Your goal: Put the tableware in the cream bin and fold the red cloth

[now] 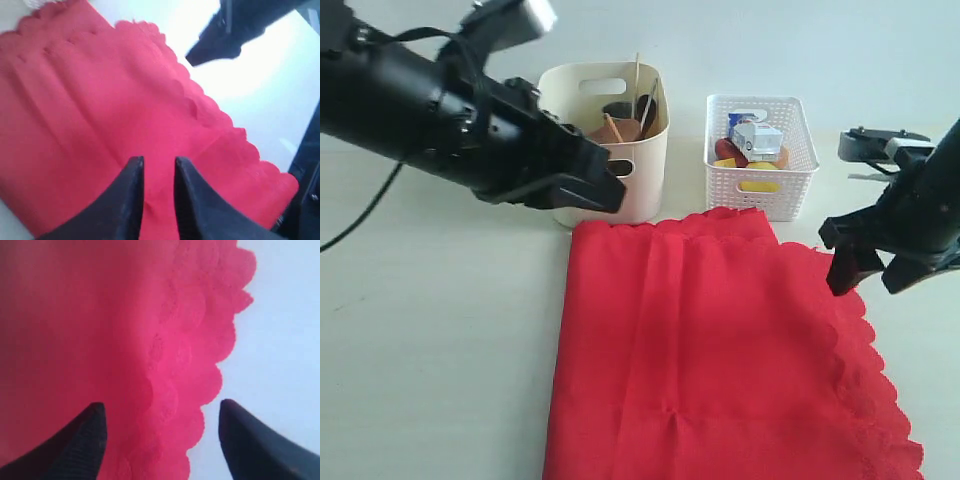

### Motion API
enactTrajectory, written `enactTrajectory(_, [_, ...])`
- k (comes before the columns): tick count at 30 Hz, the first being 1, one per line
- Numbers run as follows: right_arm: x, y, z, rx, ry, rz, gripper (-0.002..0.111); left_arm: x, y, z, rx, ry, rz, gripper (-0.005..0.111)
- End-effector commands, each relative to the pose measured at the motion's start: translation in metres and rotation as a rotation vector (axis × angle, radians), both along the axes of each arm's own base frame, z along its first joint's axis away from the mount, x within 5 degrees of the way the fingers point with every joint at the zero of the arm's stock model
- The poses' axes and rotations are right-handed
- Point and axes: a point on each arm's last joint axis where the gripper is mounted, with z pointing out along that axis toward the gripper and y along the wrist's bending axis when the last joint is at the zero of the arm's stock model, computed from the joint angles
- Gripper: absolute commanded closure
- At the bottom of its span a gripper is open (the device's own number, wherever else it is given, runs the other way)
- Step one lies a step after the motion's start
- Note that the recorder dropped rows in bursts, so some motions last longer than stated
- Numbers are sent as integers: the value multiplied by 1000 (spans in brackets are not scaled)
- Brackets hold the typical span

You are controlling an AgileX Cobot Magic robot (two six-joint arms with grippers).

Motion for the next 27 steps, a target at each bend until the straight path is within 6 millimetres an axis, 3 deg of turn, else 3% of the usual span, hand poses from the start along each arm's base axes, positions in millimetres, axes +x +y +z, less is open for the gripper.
enactTrajectory(1, [-15, 2, -11, 73, 52, 4, 39, -26, 40, 22, -61, -172, 162, 84])
enactTrajectory(6, [-31, 6, -26, 124, 110, 4, 36, -71, 97, 47, -166, -403, 361, 84])
enactTrajectory(13, [-41, 0, -40, 67, 122, -42, 36, -110, 143, 39, -190, -577, 530, 84])
enactTrajectory(16, [-43, 0, -42, 67, 130, -45, 36, -121, 151, 33, -138, -662, 526, 86])
enactTrajectory(21, [-43, -2, -50, 47, 166, -52, 36, -143, 160, 32, -112, -776, 502, 106])
enactTrajectory(27, [-43, 0, -64, 41, 219, -61, 36, -168, 169, 29, -83, -879, 468, 107])
